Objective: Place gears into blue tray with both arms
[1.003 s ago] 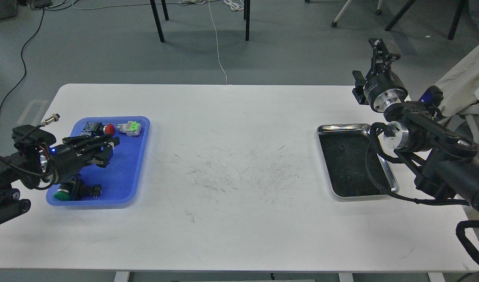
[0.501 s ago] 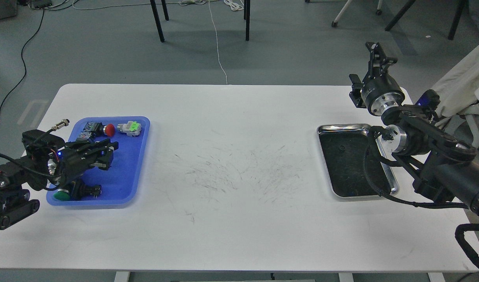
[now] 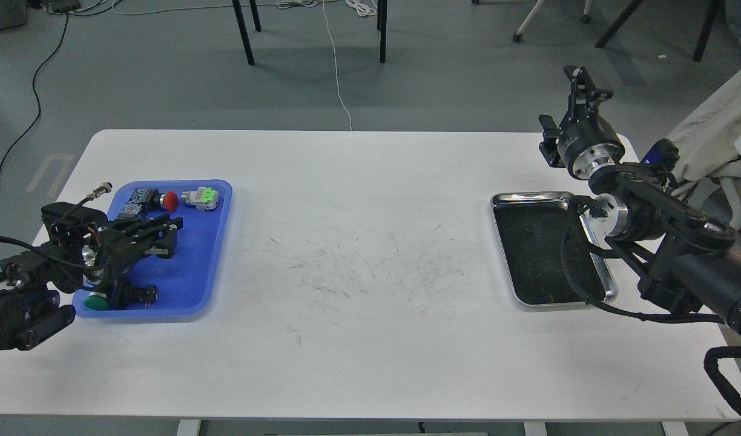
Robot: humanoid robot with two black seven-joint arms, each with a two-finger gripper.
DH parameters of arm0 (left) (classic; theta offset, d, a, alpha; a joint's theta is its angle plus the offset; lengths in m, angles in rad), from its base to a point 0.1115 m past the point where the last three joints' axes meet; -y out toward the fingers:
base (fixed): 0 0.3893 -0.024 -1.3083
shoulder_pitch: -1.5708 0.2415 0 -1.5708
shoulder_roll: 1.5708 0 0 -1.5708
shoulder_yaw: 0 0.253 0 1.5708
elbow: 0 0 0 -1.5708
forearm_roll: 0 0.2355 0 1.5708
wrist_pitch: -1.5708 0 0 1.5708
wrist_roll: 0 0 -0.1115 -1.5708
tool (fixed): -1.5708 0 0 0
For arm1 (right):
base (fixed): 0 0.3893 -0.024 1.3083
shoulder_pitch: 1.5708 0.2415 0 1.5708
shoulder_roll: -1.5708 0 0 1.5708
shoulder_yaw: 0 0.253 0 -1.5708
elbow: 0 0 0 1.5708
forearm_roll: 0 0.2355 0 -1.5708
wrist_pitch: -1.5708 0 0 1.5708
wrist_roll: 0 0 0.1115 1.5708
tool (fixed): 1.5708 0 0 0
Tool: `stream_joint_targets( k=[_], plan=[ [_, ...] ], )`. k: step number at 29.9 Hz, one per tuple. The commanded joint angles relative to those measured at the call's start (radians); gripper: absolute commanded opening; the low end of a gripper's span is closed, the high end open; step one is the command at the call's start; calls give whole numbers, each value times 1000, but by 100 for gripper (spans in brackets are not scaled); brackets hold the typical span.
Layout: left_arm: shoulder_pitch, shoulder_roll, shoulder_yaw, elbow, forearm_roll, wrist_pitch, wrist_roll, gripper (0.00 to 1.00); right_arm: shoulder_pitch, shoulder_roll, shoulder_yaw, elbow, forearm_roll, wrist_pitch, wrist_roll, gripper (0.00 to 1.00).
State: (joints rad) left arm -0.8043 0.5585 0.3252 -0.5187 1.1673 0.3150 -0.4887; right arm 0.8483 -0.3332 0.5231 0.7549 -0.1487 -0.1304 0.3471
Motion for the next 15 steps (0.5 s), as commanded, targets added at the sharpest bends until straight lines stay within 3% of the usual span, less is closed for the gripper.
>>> stream_joint_targets(
  k=[1,3,6,15],
  plan=[
    [-1,0,0,0,-5,-2,0,12,0,0,0,0,0,0,1,97],
    [0,0,0,0,-6,-1,0,18,0,0,0,0,0,0,1,97],
    [0,0,0,2,-32,0,0,37,0,-1,0,1,0,0,1,97],
    [0,4,0,0,-75,-2,0,46,-2,-4,-2,9,0,-1,1,97]
  ],
)
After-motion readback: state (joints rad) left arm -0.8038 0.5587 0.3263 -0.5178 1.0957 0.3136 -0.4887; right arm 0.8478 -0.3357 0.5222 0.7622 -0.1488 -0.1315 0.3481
